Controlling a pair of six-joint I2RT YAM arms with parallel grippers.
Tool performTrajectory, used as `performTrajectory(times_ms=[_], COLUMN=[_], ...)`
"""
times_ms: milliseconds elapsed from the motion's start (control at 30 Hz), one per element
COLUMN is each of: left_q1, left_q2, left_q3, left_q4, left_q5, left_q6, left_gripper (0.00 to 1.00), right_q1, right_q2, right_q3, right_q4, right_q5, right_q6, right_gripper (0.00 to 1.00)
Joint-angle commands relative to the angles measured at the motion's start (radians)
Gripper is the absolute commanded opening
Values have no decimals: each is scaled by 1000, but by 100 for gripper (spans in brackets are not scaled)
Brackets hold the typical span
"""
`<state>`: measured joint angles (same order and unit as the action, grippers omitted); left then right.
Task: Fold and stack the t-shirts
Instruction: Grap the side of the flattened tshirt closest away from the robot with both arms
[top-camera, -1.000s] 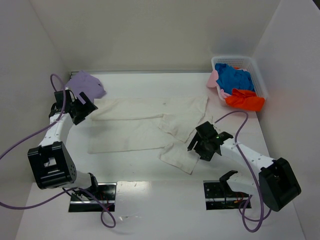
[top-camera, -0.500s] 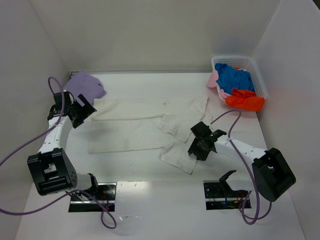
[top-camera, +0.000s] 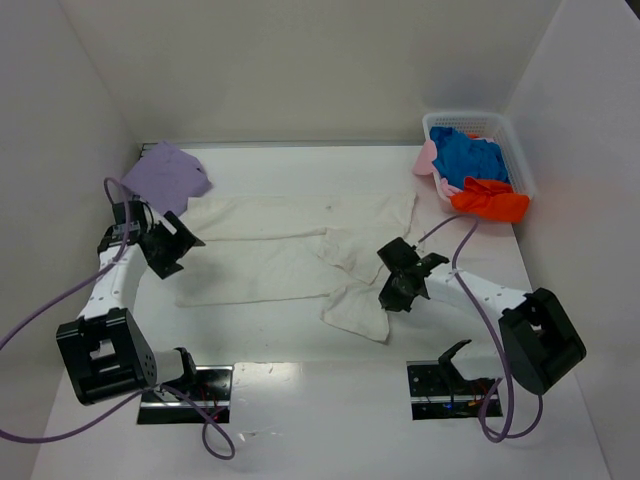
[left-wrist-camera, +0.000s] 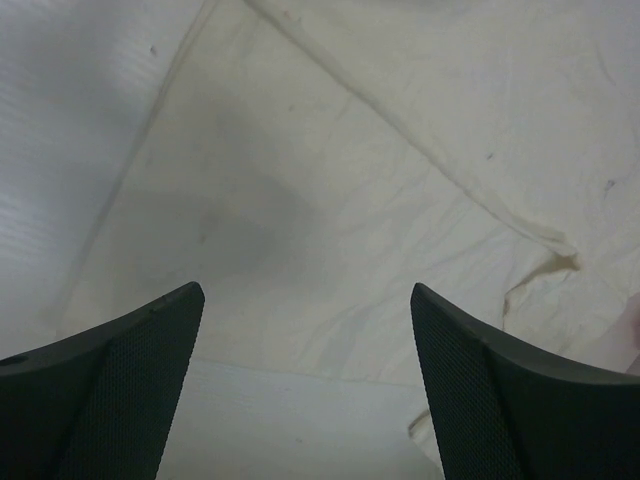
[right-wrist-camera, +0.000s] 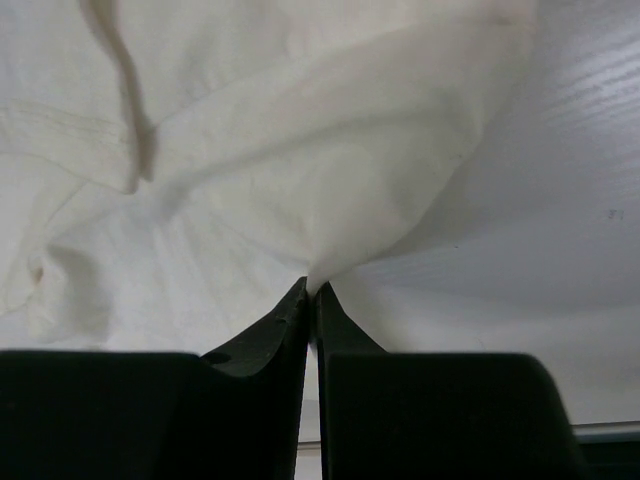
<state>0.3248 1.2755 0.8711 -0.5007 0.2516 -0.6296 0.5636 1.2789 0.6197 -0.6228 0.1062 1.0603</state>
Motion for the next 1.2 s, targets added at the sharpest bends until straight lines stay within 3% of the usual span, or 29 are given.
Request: performTrajectory(times_ms=[0, 200, 500, 633, 733, 833, 1000, 1167], left_q1=[7, -15, -24, -24, -47, -47, -56, -56], left_q2=[-15, 31, 222, 243, 243, 234, 223, 164], left_q3=[-14, 71, 229, 218, 201, 201, 63, 3], left_q4=[-90, -197, -383, -406, -424, -415, -346, -300], left_q5=[12, -40, -343, -370, -402, -348, -357, -391], left_q6=[-29, -55, 19, 4, -70, -168, -326, -366], left_gripper=[90, 90, 90, 90, 90, 90, 90, 90], right_q1=[12, -19, -93, -102, -102, -102, -102, -102], right_q2=[34, 97, 117, 137, 158, 172, 183, 183], right_q3=[70, 140, 178, 199, 209, 228, 238, 249], right_q4=[32, 63, 84, 84, 94, 103, 103, 103], right_q5=[27, 15, -19, -28, -28, -37, -37, -37], right_q6=[-6, -59, -118, -128, -128, -138, -148, -157], right_gripper=[10, 10, 11, 12, 12, 12, 12, 13])
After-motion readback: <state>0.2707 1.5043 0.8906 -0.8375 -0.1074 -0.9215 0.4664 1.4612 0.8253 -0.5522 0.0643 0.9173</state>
